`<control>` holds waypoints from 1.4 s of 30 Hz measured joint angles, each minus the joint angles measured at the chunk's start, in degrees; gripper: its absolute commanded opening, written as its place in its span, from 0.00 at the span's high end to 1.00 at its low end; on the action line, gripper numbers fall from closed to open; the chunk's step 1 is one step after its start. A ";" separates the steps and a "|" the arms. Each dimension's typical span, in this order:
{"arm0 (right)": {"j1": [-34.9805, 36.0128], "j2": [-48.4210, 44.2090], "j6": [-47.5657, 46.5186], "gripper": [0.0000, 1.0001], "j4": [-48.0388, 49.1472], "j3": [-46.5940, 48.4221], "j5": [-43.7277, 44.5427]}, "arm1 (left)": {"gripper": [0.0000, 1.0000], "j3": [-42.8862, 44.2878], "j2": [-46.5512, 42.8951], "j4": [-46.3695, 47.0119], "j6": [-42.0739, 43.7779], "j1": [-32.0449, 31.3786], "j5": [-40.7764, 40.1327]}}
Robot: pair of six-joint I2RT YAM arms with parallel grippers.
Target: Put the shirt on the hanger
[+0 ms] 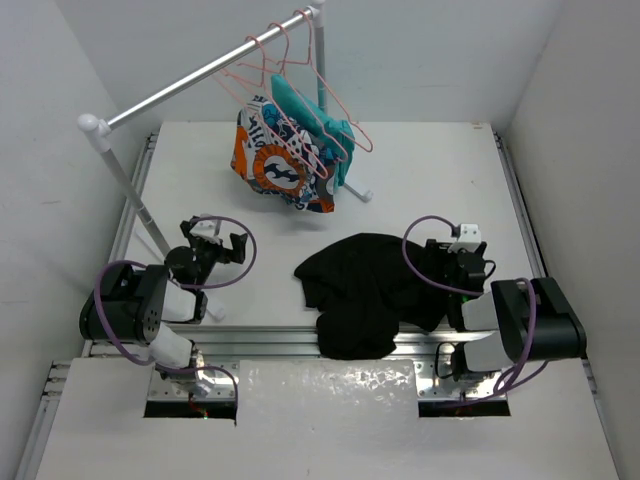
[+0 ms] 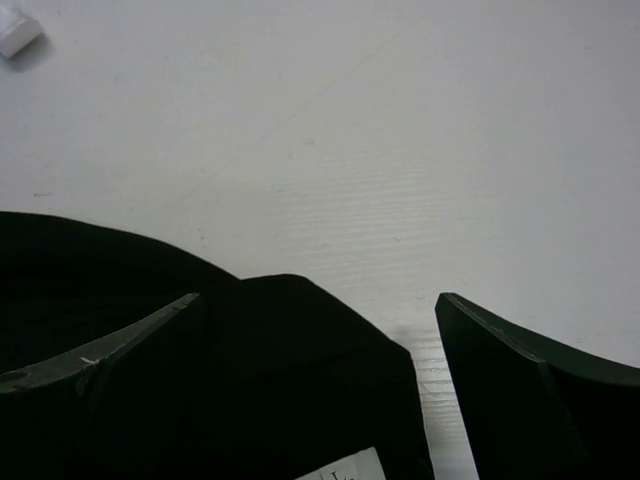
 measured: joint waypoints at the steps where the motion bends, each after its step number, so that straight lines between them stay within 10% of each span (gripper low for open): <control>1: 0.00 -0.42 0.09 0.01 -0.17 0.00 0.37 | 0.00 0.00 0.00 0.00 0.00 0.00 0.00; 6: 0.02 -10.49 1.22 0.01 -6.29 0.11 3.56 | 0.00 0.00 0.00 0.00 0.00 0.00 0.00; 11: -0.15 -25.77 7.72 0.01 -32.81 11.34 3.21 | 0.00 -0.04 -1.25 0.00 0.28 0.00 1.53; 14: -0.15 -30.08 8.31 0.25 -44.98 21.20 -3.96 | 0.00 0.02 -2.93 -1.29 0.44 0.17 3.06; 17: -0.15 -33.05 8.70 0.40 -55.10 27.58 -12.94 | 0.01 7.28 -12.48 -19.54 1.99 0.72 7.56; 23: 0.11 -33.29 11.41 0.29 -70.47 29.53 -24.13 | 0.14 28.87 -27.06 -44.13 9.20 -1.92 14.29; 37: 25.79 -25.64 10.36 0.21 -76.48 25.22 -23.87 | 0.15 27.12 -31.36 -84.30 20.22 -12.39 21.00; 42: 34.10 -16.76 8.09 0.72 -75.54 24.26 -18.51 | 0.15 28.76 -31.08 -88.85 22.14 -12.46 21.16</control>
